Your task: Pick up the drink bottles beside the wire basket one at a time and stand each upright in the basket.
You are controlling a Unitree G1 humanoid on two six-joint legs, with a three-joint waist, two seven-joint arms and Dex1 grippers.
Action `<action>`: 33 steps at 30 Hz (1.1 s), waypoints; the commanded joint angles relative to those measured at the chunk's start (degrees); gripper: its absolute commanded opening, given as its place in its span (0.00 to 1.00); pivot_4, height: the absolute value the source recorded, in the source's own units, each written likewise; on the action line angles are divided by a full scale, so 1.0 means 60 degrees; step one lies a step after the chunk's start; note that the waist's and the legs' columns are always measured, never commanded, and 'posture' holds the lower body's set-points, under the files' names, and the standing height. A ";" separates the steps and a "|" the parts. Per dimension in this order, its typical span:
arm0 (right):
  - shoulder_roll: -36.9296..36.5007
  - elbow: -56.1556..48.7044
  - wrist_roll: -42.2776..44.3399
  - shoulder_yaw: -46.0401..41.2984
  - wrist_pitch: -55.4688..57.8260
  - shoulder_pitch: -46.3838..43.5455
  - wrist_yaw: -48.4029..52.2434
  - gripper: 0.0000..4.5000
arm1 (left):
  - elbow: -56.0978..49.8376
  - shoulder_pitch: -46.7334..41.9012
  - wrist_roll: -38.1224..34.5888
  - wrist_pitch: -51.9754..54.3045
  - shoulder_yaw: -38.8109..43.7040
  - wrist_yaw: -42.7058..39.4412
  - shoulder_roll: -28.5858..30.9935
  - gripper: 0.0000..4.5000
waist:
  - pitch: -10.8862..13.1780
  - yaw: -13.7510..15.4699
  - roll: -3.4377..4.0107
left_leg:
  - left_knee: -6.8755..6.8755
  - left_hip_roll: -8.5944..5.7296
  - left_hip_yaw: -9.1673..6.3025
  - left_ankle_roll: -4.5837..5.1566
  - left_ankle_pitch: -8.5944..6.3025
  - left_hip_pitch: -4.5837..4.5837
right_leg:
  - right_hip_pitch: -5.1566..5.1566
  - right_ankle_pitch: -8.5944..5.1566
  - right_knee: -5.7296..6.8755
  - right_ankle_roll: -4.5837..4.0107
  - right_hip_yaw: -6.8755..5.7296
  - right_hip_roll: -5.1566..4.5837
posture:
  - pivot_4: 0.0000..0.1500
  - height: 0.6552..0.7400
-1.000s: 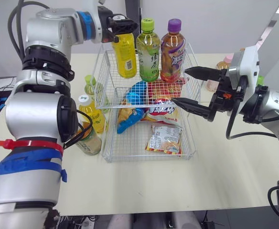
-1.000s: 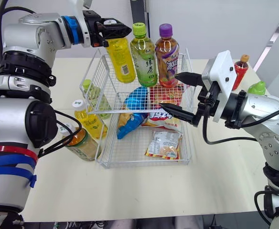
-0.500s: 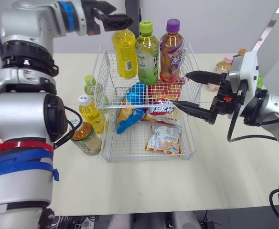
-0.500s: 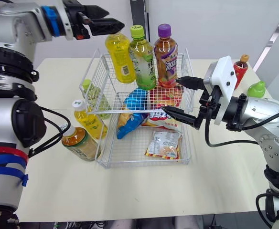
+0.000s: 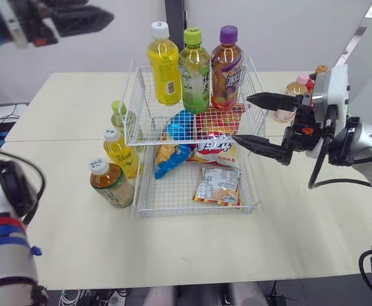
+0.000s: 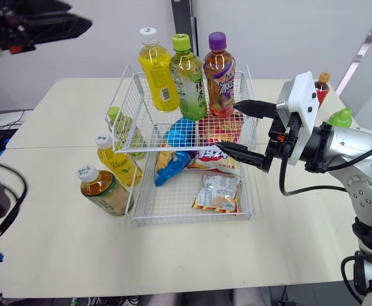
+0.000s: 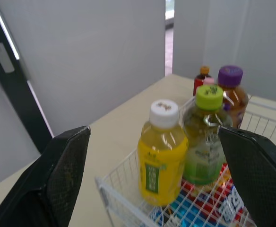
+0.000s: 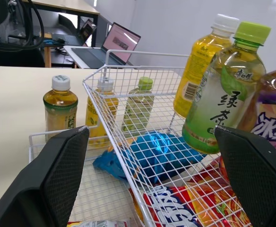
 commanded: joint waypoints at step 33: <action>0.0455 0.1352 0.0197 0.1131 -0.1201 -0.0886 0.4373 1.00 | -0.9367 1.3477 -0.4934 0.1525 0.9403 0.2714 -0.2896 1.00 | -0.0007 0.0360 0.0017 | -0.0030 0.0116 0.0028 -0.0017 -0.0013 0.0070 | 0.0094 0.0056 -0.0164 -0.0107 -0.0020 0.0016 | 1.00 1.00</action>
